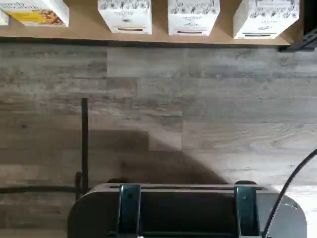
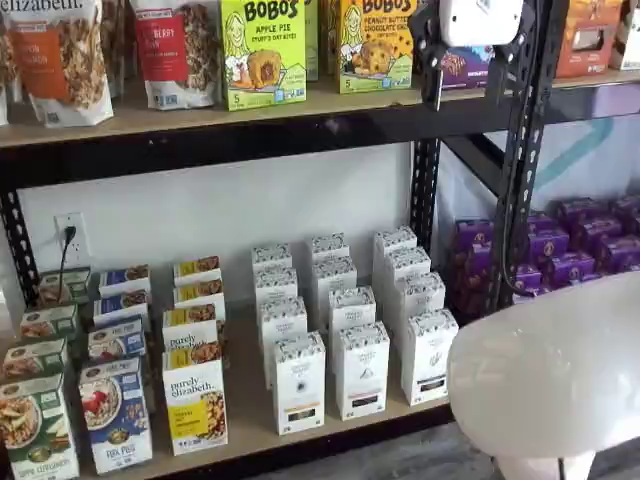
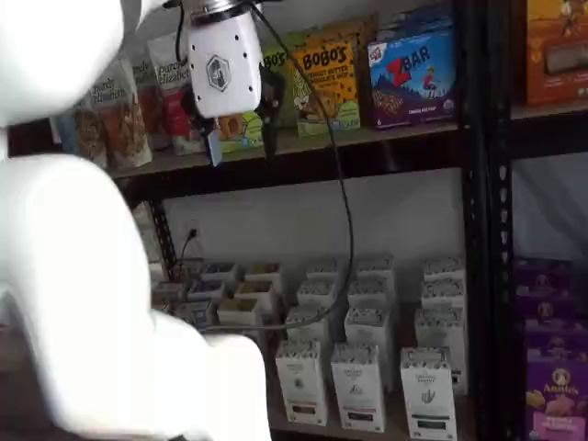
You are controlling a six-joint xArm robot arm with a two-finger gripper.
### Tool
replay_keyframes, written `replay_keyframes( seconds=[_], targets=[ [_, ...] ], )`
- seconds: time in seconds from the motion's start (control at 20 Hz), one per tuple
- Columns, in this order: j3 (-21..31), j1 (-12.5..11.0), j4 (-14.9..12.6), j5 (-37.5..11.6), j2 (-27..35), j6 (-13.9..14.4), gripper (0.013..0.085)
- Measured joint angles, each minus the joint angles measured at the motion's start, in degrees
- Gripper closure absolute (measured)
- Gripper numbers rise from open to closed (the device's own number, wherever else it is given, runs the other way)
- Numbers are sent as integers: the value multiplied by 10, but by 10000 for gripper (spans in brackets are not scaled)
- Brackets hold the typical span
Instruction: Pick up the white box with a green strip in the middle, on the bottom shelf, the sixth box from the left
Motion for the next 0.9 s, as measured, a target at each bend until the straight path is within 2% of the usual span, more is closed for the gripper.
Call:
replay_keyframes(
  seconds=[0.2, 0.5, 0.65, 0.9],
  targets=[
    [0, -9, 10, 0, 1, -5, 130],
    [24, -4, -15, -26, -3, -8, 130],
    [70, -21, -10, -74, -14, -23, 130],
    [165, -35, -11, -167, -12, -39, 130]
  ],
)
